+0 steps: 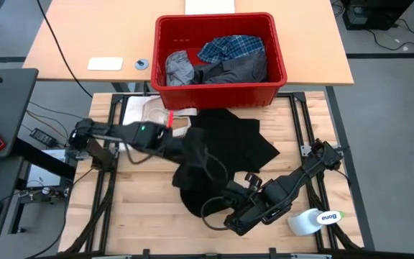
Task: Fold Laundry from Bin
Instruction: Fold the black shirt
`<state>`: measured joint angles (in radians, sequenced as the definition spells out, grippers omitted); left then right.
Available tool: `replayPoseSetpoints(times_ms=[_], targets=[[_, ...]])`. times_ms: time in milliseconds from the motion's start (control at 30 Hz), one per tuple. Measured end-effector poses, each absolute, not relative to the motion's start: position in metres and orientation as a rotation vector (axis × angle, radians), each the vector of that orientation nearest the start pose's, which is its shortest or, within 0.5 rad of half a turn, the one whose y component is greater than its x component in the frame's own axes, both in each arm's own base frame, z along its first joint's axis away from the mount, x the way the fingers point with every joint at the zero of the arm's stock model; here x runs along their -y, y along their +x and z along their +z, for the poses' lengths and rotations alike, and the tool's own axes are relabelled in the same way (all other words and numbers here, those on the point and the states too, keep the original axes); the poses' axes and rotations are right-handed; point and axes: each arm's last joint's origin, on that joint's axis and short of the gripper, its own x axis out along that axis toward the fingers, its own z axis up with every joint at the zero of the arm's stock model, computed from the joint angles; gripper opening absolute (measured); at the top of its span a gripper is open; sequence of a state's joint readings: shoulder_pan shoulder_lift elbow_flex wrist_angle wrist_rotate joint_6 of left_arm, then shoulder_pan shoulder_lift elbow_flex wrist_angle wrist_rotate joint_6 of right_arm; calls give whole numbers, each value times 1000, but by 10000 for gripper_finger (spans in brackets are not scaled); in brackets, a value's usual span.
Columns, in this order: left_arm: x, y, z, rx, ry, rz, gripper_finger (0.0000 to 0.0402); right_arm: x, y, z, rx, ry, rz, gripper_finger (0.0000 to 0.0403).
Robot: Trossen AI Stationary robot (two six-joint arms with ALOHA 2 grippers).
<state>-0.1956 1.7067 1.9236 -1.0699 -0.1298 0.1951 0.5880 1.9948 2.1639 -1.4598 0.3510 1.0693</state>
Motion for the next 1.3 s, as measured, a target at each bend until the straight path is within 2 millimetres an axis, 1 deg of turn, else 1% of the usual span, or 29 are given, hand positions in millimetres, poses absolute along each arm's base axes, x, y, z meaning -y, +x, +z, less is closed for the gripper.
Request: replayPoseSetpoints(times_ms=[100,233,300,400,467,533,567,667,733,800,900,1067,1200,1300], targets=[[39,352,405,-768,358,-185,7,-197,319,359,-1106,305,-434,2],[2,365,403,-694,271,-295,7,-183,315,368,-1098,235,-445,2],[-14,372,393,-720,186,-346,7,-176,316,372,-1097,227,-439,2],[-29,378,379,-776,95,-360,7,-168,321,372,-1090,231,-451,3],[-34,380,377,-771,119,-370,15,-163,323,372,-1074,214,-486,4],[-36,386,373,-750,162,-385,35,-155,328,369,-1066,222,-528,4],[-36,390,372,-728,175,-384,49,-151,330,366,-1077,239,-544,4],[-37,396,364,-752,186,-364,102,-139,341,357,-1093,310,-558,4],[-39,395,362,-777,183,-348,138,-135,345,352,-1095,334,-575,4],[-44,392,362,-807,156,-321,168,-135,347,347,-1115,375,-571,4],[-54,385,360,-869,103,-291,195,-136,348,337,-1144,411,-586,4],[-70,373,361,-915,50,-275,200,-139,351,320,-1175,452,-580,4],[-79,369,361,-895,-34,-352,186,-139,354,305,-1223,475,-546,4],[-81,368,361,-889,-35,-375,172,-138,355,294,-1240,502,-561,4]])
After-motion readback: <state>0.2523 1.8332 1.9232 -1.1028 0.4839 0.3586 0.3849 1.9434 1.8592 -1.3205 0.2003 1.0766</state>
